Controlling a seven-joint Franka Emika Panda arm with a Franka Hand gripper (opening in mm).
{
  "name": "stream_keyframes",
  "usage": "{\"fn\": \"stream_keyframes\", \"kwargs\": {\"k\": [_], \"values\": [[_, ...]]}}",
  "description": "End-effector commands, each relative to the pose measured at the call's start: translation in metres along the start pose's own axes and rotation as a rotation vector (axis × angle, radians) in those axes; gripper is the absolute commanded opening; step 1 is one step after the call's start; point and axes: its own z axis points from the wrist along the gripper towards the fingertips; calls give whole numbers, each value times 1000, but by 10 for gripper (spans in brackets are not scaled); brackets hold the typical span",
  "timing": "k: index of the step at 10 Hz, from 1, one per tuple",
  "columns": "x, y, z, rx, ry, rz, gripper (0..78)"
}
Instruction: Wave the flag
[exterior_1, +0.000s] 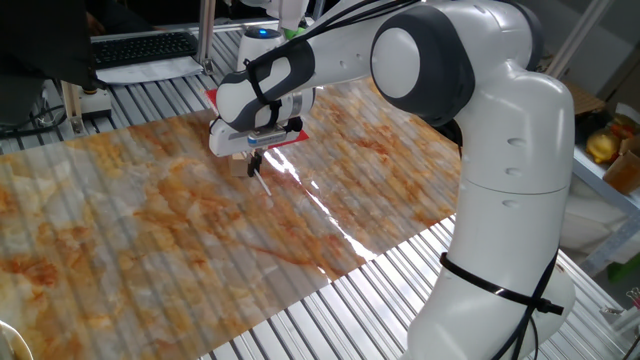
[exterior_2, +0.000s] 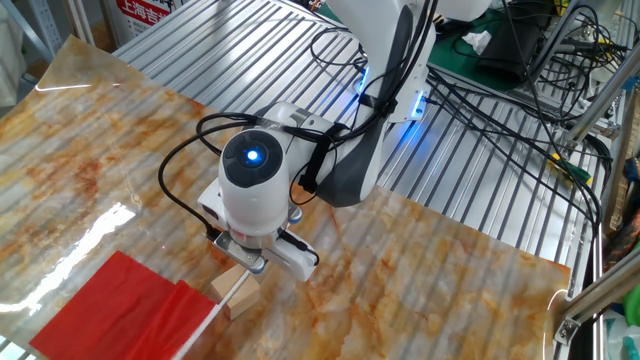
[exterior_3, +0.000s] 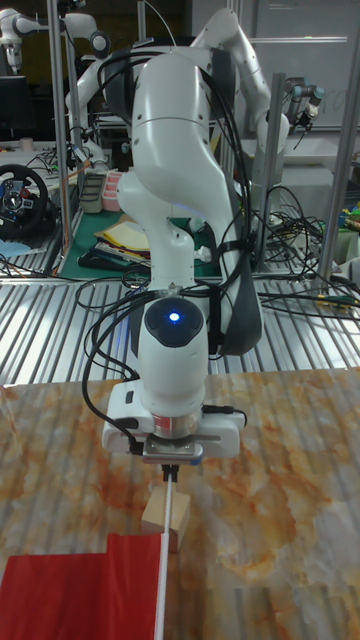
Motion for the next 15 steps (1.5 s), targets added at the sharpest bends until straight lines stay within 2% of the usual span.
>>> {"fn": "stream_keyframes", "kwargs": {"k": [1,9,10,15], "values": [[-1,0,-1,0,-4,3,11],[-1,0,-1,0,-4,3,11],[-7,-8,-45,-11,-30,79,11],[-10,-13,-61,-12,-34,123,11]]}}
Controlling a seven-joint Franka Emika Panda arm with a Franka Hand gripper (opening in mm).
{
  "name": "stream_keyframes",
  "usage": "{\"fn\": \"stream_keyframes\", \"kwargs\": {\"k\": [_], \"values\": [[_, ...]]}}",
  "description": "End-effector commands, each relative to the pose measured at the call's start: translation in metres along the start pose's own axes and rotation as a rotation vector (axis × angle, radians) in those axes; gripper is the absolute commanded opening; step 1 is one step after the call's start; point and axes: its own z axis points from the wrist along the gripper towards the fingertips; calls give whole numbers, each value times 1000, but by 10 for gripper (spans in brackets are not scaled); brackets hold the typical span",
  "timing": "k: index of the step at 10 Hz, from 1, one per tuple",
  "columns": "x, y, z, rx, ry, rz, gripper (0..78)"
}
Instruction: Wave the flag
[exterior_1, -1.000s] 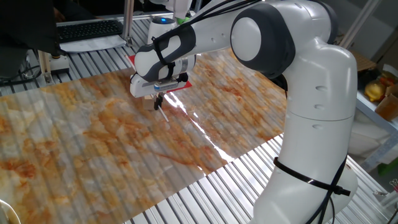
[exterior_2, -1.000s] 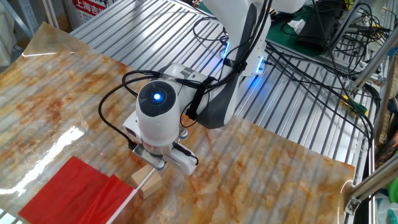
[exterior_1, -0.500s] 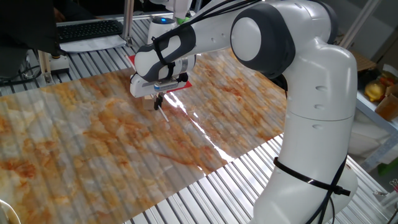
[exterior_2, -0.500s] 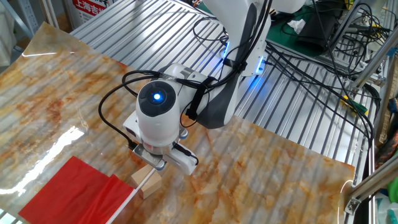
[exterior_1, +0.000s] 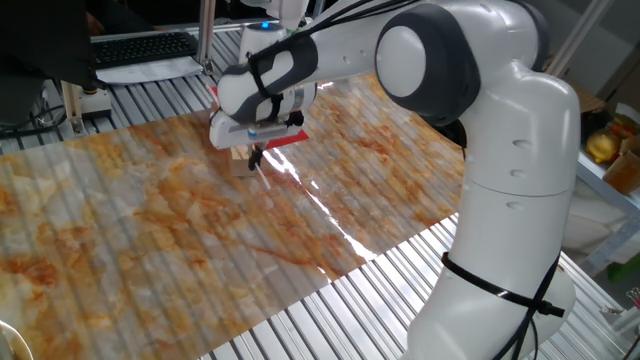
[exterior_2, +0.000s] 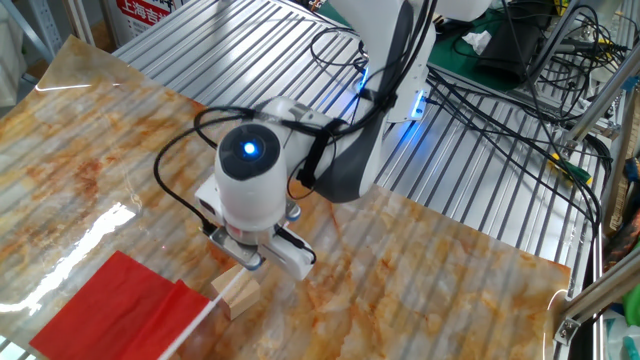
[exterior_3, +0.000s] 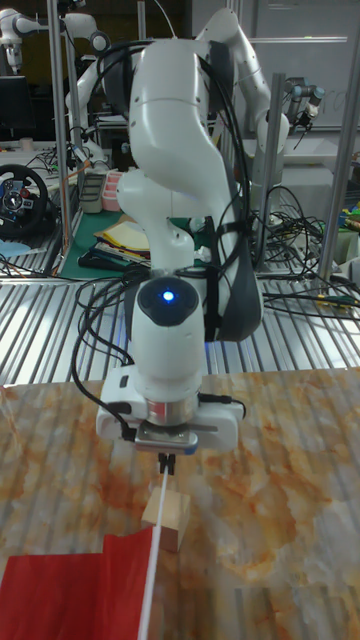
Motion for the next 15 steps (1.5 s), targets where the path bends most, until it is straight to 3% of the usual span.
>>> {"fn": "stream_keyframes", "kwargs": {"k": [1,6,10,11,15], "values": [[-6,-10,-40,-3,-18,75,11],[4,-32,-98,2,-24,141,11],[13,-45,-124,0,-34,163,11],[15,-48,-140,2,-24,170,11],[19,-43,-160,6,-19,188,11]]}}
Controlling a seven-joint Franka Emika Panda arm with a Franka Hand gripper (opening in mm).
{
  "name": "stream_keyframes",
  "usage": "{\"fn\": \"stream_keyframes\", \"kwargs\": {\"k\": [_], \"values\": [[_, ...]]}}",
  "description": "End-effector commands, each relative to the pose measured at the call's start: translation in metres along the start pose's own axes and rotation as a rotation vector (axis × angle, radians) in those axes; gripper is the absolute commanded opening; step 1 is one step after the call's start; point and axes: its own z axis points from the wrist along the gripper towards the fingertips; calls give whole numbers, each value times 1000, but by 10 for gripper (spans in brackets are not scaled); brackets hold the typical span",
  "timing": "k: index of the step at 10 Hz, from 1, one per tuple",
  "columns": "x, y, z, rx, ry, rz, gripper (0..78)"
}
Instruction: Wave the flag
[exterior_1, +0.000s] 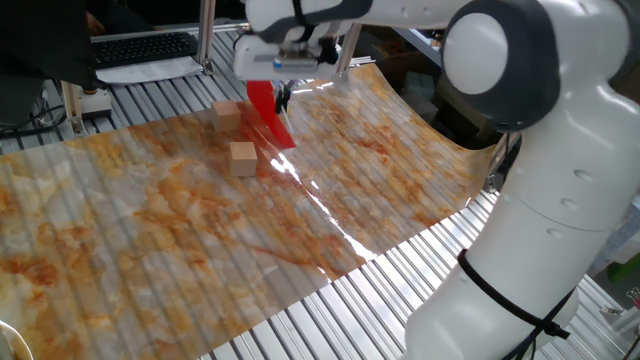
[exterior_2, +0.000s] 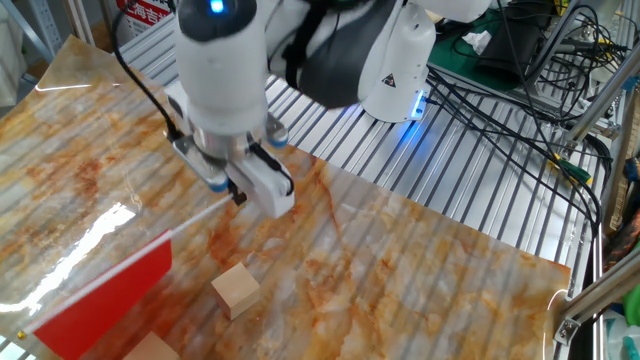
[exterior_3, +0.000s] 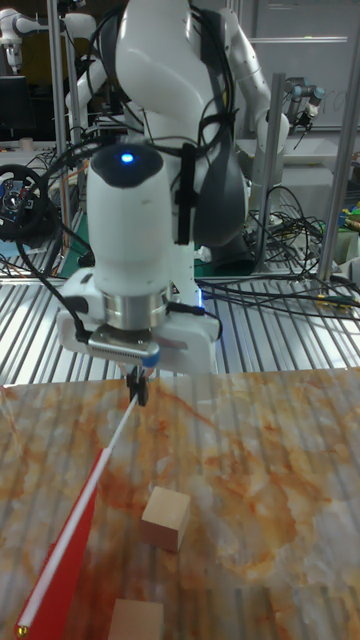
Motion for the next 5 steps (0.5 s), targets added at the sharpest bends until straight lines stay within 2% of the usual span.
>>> {"fn": "stream_keyframes", "kwargs": {"k": [1,5], "values": [[4,1,-15,10,-1,18,11],[10,-12,-33,15,-10,16,11]]}}
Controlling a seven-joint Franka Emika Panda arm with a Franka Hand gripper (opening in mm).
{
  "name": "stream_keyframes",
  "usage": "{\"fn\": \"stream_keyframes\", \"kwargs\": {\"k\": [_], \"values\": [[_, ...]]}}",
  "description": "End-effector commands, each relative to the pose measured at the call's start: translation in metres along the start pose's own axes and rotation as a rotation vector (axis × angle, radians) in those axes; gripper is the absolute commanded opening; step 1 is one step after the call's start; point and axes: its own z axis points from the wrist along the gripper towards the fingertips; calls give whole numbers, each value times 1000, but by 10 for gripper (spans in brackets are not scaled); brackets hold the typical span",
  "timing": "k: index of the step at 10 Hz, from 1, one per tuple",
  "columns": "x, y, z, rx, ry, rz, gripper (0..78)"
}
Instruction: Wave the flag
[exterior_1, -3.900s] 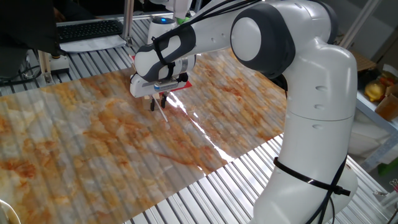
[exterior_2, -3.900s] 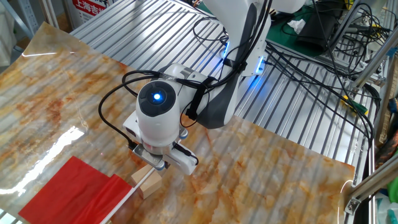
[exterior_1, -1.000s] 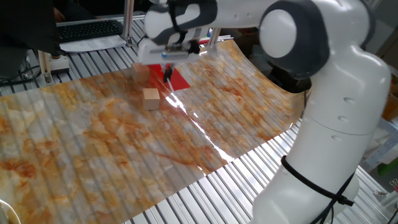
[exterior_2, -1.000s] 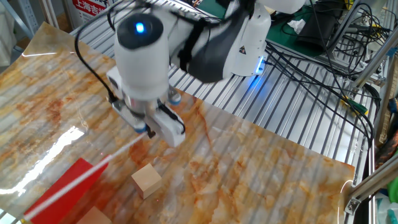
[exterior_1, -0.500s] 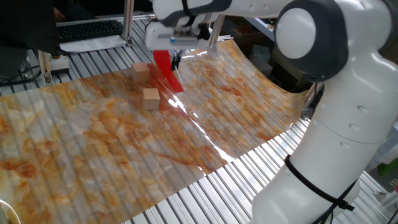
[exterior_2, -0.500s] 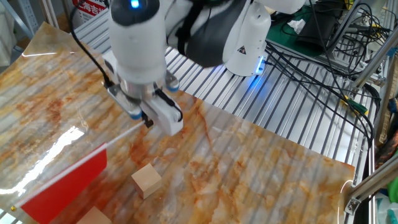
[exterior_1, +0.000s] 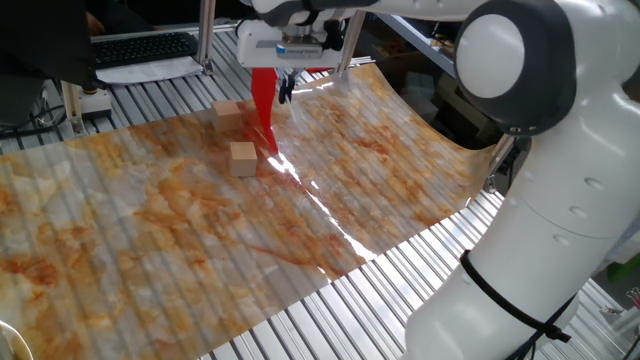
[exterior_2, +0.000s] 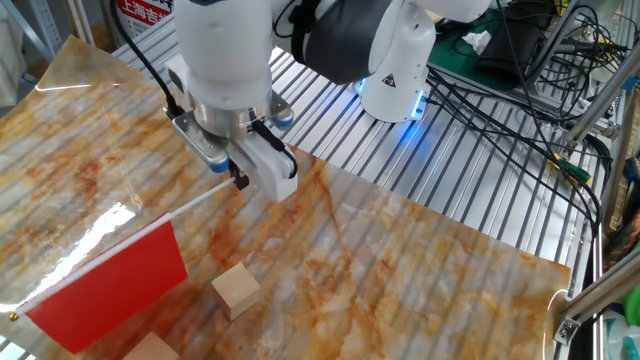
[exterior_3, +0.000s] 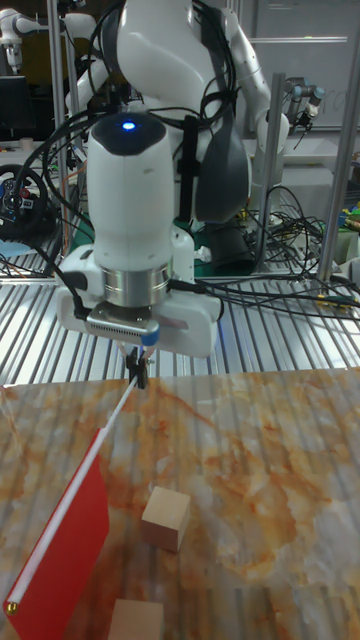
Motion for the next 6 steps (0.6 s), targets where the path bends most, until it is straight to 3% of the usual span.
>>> {"fn": "stream_keyframes", "kwargs": {"k": [1,3,6], "values": [[8,-19,-21,21,-26,1,11],[10,-27,-26,19,-37,7,11],[14,-34,-31,22,-109,37,11]]}}
